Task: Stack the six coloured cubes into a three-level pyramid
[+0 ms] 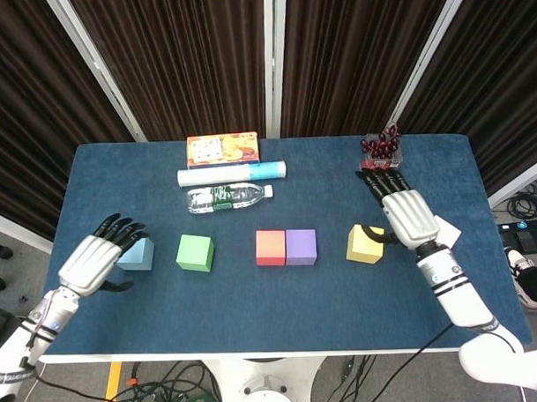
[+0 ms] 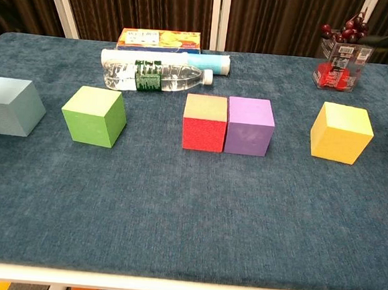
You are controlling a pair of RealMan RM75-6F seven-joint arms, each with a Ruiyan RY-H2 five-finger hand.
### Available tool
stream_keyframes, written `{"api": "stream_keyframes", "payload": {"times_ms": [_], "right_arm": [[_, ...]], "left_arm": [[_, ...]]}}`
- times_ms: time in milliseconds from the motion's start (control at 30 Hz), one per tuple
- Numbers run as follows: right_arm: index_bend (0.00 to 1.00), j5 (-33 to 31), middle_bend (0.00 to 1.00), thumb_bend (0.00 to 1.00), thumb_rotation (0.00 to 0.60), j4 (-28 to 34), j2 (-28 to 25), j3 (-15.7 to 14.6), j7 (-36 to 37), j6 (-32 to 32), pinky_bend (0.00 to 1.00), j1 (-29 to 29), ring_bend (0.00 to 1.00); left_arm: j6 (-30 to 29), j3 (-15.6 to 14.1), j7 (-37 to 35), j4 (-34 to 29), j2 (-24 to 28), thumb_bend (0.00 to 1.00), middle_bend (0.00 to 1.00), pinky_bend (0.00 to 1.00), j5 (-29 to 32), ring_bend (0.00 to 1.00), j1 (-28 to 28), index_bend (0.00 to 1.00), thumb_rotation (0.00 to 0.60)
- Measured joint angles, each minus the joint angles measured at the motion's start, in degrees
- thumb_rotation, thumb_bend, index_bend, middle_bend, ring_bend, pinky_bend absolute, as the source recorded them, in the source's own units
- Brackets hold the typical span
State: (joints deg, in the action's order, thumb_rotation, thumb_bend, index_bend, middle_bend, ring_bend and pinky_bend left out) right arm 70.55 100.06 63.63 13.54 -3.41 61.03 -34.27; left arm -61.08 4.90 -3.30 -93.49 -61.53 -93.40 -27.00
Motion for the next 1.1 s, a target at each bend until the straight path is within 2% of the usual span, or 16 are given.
{"api": "stream_keyframes", "payload": {"times_ms": [267, 667, 800, 967, 1100], "right_arm": [[0.0, -0.3, 0.07, 0.21, 0.6, -0.3, -2.5, -0.4, 3.3, 1.1, 0.0, 2.5, 0.0], [0.0, 1.1, 0.07, 0.21, 0.6, -1.8, -1.3, -1.0, 4.6, 1.0, 0.0, 2.9, 0.0], [0.0, 1.1, 0.08, 0.21, 0.6, -2.3, -0.9, -1.0, 4.7, 1.2, 0.0, 3.0, 0.0], [0.0, 1.3, 0.08, 0.21, 0.6, -3.0, -0.3, -1.1, 5.3, 1.4, 0.0, 3.3, 0.0], [0.0, 1.5, 0.09, 0.21, 0.6, -3.4, 0.0, -1.2, 5.8, 1.4, 0.0, 3.4, 0.0]], "left_arm": [[11.2, 1.5, 2.7, 6.0, -6.8, 0.0, 0.13, 0.0, 4.1, 0.05, -8.9, 0.19, 0.6], [18.0, 1.5, 2.1, 13.1, -13.6, 0.02, 0.14, 0.0, 8.1, 0.05, -15.3, 0.19, 0.6], [18.5, 1.3, 1.8, 14.5, -15.5, 0.04, 0.18, 0.0, 9.2, 0.05, -16.0, 0.19, 0.6], [18.2, 1.2, 1.4, 16.8, -18.3, 0.08, 0.31, 0.0, 10.5, 0.14, -16.5, 0.2, 0.6], [17.5, 1.2, 1.3, 18.4, -20.0, 0.11, 0.38, 0.01, 11.2, 0.2, -16.8, 0.26, 0.6]]}}
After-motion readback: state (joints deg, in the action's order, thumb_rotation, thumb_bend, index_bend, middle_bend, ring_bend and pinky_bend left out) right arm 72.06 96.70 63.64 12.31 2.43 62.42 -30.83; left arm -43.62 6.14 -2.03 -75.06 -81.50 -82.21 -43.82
